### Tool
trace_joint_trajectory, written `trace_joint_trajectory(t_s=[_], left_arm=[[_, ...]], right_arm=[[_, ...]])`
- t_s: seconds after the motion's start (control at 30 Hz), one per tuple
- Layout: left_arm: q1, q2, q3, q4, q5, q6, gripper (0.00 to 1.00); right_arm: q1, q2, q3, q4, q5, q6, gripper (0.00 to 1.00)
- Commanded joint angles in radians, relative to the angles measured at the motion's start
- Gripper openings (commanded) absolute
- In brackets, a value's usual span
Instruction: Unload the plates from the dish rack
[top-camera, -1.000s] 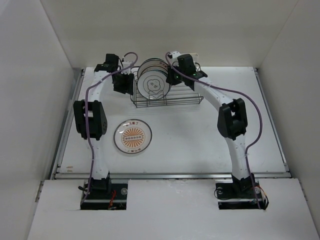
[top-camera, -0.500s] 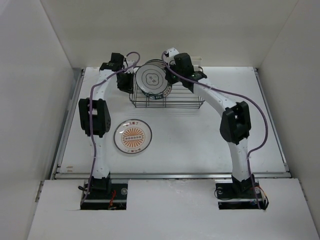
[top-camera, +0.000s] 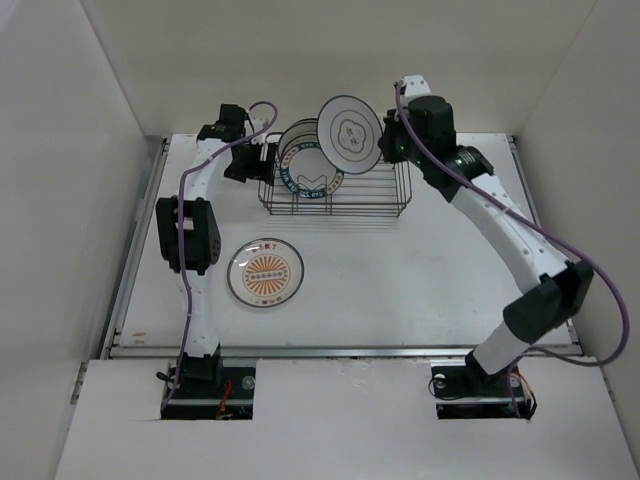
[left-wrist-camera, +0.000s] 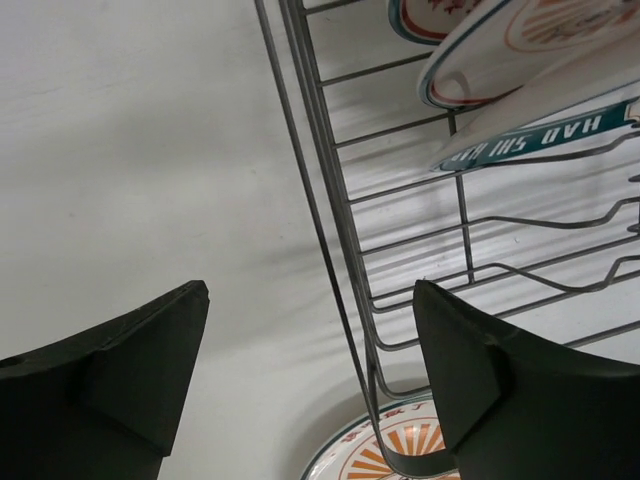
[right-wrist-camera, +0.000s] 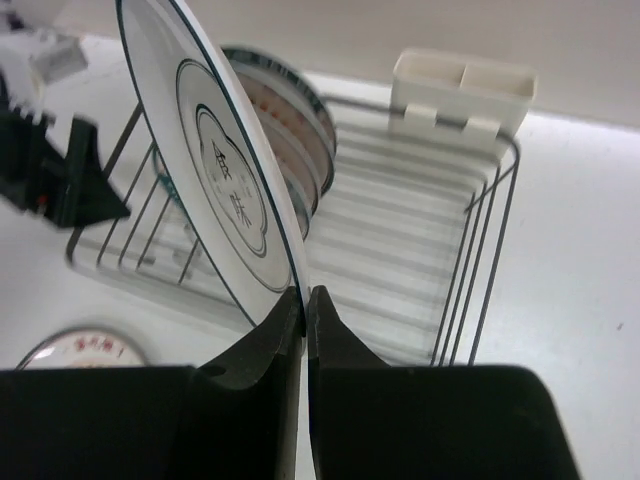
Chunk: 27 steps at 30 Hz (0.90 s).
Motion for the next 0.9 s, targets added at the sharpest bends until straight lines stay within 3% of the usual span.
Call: trace_joint_trajectory(t_s=[0.0,0.27,0.4,0.53,0.77,0.87], left_arm=[[0.005,-0.110,-0.005,0.044,-0.048,0.005,0.81],[-0.028,-0.165,-0.005,0.103,-0.059,0.074,0.84],[-0.090,-0.165,0.005,0.152,-0.059,0.176,0.79],[-0.141,-0.132,0.044,0.202,-0.053,0.229,0.71],[-0.160,-0.050,0.113,0.258,-0.053,0.229,0.68],[-0.169,-0.029,0.127,0.268,-0.053,0.220,0.64]], right_arm=[[-0.012,-0.127,-0.106,-0.114,-0.110,0.108,0.00],[-0.032,-0.339,-0.511,-0.188,-0.524,0.245,0.00],[-0.056,-0.386,-0.743,-0.073,-0.719,0.332,0.00],[-0.096,-0.396,-0.922,0.020,-0.721,0.394,0.00],[-0.128,-0.288,-1.027,0.095,-0.660,0.394,0.01],[-0.139,-0.245,-1.038,0.108,-0.629,0.376,0.07]])
